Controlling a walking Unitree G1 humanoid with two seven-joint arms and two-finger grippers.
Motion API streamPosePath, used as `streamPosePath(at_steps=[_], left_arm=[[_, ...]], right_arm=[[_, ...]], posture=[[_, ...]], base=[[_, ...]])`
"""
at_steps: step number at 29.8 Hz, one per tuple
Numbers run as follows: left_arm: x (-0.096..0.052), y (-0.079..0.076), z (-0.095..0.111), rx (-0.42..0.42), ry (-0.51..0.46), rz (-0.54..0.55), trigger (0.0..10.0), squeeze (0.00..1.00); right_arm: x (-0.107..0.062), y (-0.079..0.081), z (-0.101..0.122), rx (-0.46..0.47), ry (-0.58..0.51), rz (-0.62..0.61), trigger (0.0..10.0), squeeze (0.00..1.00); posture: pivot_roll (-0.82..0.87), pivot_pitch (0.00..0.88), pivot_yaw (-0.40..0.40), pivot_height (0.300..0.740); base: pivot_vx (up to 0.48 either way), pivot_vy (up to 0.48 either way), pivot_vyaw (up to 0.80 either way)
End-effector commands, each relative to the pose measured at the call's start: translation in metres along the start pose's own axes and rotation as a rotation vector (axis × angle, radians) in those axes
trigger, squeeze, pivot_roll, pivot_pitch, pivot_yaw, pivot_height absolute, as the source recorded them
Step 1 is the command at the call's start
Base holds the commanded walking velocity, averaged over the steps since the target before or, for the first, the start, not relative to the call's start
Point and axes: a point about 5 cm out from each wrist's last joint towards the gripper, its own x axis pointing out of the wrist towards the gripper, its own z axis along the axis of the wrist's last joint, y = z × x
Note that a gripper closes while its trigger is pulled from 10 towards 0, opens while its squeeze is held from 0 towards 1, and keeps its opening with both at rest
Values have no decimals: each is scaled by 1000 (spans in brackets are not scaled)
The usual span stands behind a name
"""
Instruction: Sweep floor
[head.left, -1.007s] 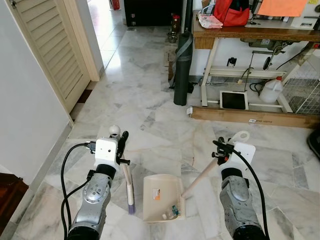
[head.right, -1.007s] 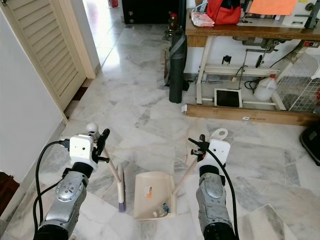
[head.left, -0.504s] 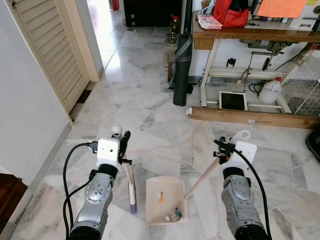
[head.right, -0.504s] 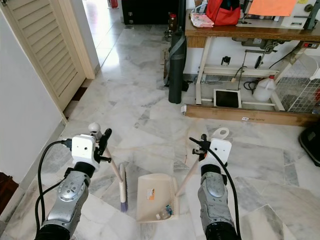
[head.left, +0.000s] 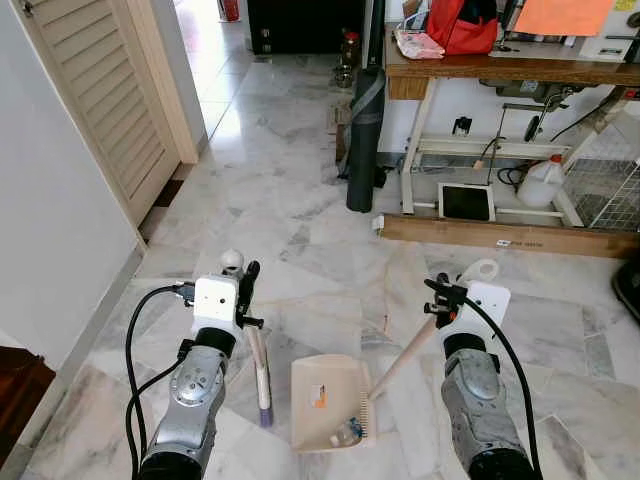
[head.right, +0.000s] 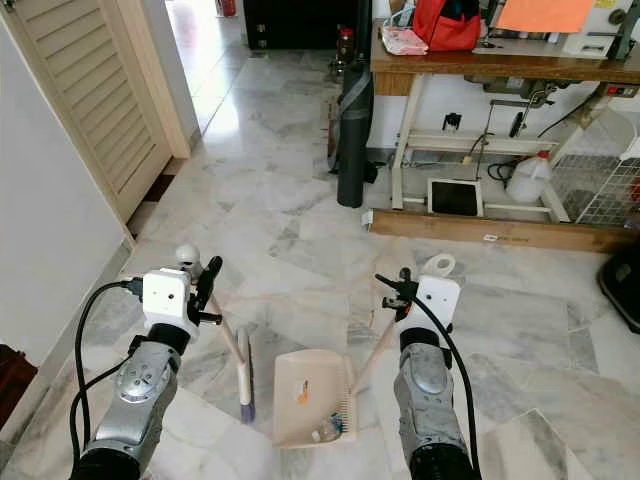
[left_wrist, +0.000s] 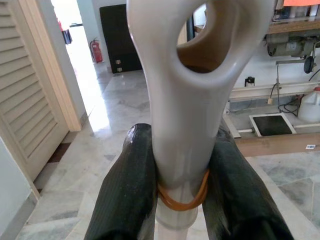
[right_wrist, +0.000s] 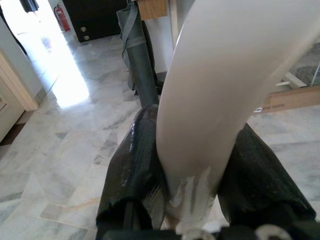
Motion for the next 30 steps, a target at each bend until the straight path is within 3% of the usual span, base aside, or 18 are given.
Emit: streamPosePath(at_steps=[1,21,30], left_arm=[[7,-2,13,17,-60,-5,10000,0],[5,-7,12,13,-59,-13,10000,0],[6,-9,12,15,-62,-22,10000,0]], right_arm=[[4,4,17,-2,-76,18,10000,0],[3,5,18,-14,-75,33,10000,0],[3,5,19,-18,-75,33,10000,0]], posture=[[43,0,-9,740],[37,0,-16,740],[34,0,-13,740]], base=[[0,0,0],[0,0,0],[-259,0,0]])
